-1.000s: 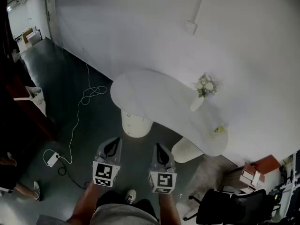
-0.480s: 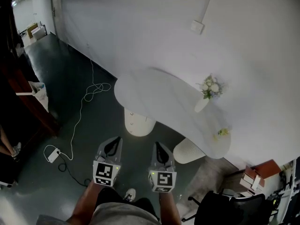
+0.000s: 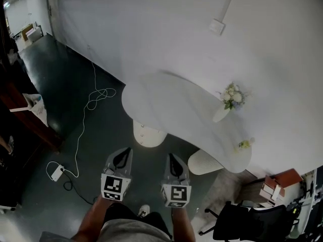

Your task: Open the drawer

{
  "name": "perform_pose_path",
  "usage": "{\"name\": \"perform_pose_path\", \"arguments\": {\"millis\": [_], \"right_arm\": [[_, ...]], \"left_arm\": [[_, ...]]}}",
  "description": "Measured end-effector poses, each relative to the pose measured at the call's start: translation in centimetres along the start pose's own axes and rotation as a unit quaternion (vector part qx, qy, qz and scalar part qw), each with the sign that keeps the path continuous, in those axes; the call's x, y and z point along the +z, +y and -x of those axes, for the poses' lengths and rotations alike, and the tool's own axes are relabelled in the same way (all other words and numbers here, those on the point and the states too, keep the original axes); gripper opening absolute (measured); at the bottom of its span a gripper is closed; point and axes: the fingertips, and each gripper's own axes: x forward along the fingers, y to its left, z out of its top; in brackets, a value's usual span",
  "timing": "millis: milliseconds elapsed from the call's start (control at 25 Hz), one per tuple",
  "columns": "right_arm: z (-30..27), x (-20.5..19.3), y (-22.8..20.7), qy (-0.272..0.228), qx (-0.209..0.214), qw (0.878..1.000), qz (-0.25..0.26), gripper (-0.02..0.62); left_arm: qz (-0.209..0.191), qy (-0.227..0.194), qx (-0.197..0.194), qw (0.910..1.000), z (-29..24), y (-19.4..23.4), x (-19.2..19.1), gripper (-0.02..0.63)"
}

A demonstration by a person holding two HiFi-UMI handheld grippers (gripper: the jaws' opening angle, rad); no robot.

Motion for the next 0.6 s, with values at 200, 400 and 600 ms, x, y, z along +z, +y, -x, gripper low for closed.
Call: {"name": "perform_pose_path", "arguments": {"millis": [200, 400, 600], "right_arm": [[-4.8, -1.6, 0.7, 0.022, -0.027, 0.999, -0.007, 0.005], [-9.4, -4.5, 0.0, 0.041, -0.053, 0.998, -0.016, 0.005], [-13.0, -8.4, -0.9, 0.061, -0.070, 0.995, -0.021, 0.005]], "left_arm": [[0.007, 0.021, -0.031, 0.9993, -3.8, 3.5, -2.4, 0.008], [0.012, 0.039, -0.060, 0.9974, -8.7, 5.8, -5.6, 0.008], [0.013, 0.053, -0.089, 0.9945, -12.9, 6.3, -9.7, 0.008]]}}
